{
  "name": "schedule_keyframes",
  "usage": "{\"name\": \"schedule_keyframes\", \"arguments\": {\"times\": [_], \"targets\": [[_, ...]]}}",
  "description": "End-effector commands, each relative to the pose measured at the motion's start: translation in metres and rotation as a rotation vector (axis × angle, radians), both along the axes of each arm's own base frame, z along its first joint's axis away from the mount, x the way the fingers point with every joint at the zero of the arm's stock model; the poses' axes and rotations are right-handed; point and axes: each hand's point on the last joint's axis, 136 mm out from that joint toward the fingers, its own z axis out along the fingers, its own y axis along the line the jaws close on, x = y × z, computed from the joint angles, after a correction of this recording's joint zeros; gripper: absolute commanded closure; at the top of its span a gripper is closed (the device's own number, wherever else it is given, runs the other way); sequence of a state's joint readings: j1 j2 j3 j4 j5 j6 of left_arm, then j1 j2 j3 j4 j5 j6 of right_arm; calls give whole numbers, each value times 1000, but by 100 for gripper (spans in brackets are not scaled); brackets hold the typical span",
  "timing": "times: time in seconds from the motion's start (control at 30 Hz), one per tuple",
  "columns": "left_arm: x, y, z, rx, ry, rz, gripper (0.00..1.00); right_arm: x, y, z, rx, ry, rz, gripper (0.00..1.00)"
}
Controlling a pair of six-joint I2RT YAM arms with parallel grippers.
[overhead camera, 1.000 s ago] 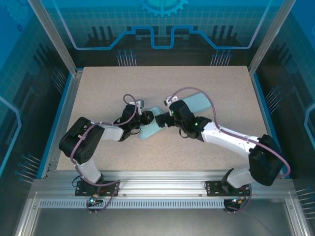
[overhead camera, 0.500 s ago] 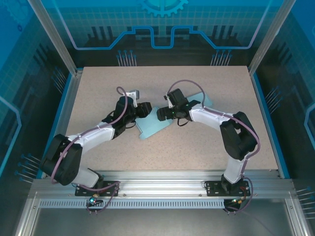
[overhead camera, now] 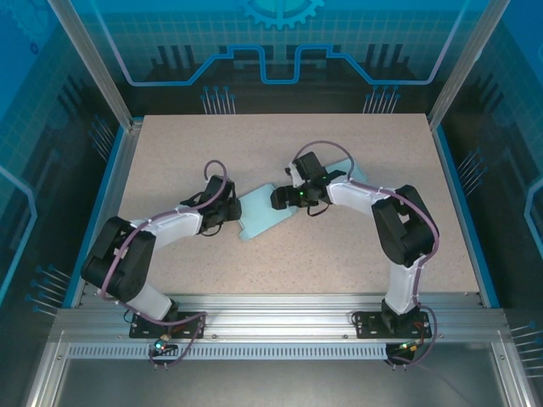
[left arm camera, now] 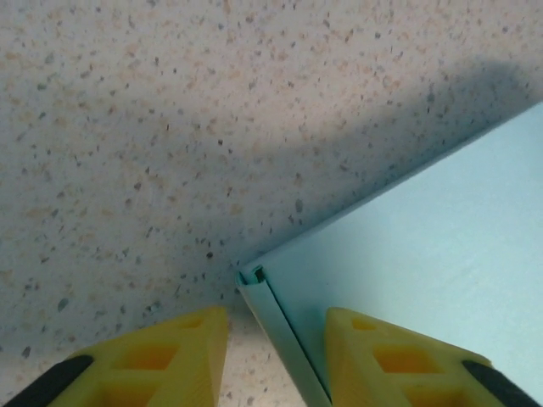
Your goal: Fold the paper box
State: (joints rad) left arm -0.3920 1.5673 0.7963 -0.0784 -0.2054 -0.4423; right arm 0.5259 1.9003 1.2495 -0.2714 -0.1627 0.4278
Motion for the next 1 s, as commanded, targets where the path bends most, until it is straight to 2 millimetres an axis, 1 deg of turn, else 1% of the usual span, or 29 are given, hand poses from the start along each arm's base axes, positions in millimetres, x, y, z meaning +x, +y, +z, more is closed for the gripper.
{"name": "schedule_keyframes", "arguments": {"times": [0.0,0.07,0.3,0.5,0.63,0.7,0.83,0.97], "targets": [[-1,8,-13,20,61,10,72,-2,2,-1,103,61,-14,12],[-5,14,-19,14,87,28,81,-1,2,-2,149,83,-24,12],[-14,26,-36,-46,145,76,88,2,12,-2,318,145,-26,13],[-19,27,-45,-96,163,96,90,0,26,0,425,180,-17,14],[-20,24,-47,-115,166,94,90,-8,39,-1,489,214,1,14],[-20,23,-48,-120,168,91,90,-11,47,-1,521,230,12,17],[-18,21,-47,-131,163,89,90,-17,58,-2,564,255,24,21],[-15,18,-44,-153,149,85,90,-18,68,4,605,235,45,22]]}}
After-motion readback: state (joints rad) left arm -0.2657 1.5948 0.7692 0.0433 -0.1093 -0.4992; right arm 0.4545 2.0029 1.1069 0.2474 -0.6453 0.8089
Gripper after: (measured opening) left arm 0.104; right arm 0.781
